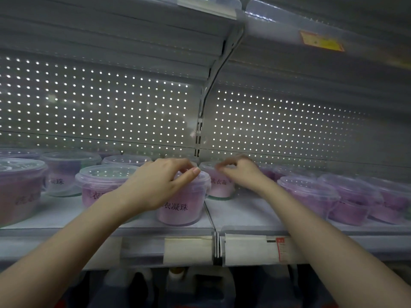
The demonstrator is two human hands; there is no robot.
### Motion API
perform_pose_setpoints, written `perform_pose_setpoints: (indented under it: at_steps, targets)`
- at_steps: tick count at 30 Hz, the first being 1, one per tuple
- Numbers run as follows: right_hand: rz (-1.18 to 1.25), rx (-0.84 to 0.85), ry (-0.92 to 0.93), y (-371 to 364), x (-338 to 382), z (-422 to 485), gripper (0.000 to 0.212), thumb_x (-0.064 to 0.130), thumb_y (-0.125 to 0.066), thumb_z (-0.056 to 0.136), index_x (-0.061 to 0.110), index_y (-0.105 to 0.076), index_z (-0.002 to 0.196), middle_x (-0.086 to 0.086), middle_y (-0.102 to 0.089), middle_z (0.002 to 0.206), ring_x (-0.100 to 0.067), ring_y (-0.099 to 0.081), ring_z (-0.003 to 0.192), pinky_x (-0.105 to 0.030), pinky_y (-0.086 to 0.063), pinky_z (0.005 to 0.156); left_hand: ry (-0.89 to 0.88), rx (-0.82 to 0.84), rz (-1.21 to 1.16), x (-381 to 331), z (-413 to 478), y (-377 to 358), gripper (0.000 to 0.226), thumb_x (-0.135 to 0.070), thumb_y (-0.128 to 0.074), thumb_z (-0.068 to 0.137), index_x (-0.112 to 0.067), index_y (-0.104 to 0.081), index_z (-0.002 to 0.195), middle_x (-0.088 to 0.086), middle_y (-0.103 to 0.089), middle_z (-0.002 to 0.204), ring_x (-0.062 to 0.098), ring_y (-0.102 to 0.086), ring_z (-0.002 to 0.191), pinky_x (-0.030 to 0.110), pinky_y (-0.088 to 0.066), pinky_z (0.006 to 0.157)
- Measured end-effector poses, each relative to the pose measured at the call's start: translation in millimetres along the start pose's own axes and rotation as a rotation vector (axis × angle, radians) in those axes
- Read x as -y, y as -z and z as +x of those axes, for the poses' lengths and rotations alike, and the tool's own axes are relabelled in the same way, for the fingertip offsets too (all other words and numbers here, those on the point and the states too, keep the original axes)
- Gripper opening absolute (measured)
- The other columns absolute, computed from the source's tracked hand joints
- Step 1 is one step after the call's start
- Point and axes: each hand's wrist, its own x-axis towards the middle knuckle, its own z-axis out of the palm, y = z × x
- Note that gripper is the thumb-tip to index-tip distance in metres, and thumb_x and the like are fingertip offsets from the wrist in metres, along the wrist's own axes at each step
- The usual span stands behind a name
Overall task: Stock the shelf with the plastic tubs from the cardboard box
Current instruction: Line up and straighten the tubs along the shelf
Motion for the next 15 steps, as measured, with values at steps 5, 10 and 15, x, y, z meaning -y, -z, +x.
perform_pose_setpoints:
  at_steps: [5,10,15]
  targets:
    - [0.063,-0.099,-0.239,7,-8,38,0.023,0.023,-0.055,0.091,0.01,-0.067,0.107,-0.012,-0.066,0.114,-0.029,-0.062,0.101,-0.033,-0.049,0.087,-0.01,-0.006,0.001,-1,0,1,0.034,-0.051,-0.031,0.095,-0.036,-0.061,0.104,-0.019,-0.053,0.081,0.014,-0.056,0.084,0.03,-0.035,0.067]
    - [-0.04,0.028,-0.259,3,-19,65,0.025,0.022,-0.056,0.09,0.004,-0.067,0.104,-0.013,-0.066,0.11,-0.028,-0.062,0.101,-0.03,-0.048,0.083,-0.013,-0.03,0.01,5,1,-1,0.038,-0.055,-0.03,0.092,-0.033,-0.062,0.095,-0.021,-0.047,0.064,0.002,-0.047,0.064,0.026,-0.033,0.059]
    - [-0.028,0.115,-0.243,-3,-27,81,0.019,0.032,-0.052,0.094,0.015,-0.059,0.087,-0.007,-0.057,0.086,-0.023,-0.056,0.079,-0.026,-0.043,0.06,0.004,-0.076,-0.04,6,3,-2,0.05,-0.064,-0.025,0.089,-0.03,-0.062,0.091,-0.017,-0.062,0.08,0.003,-0.056,0.078,0.029,-0.045,0.069]
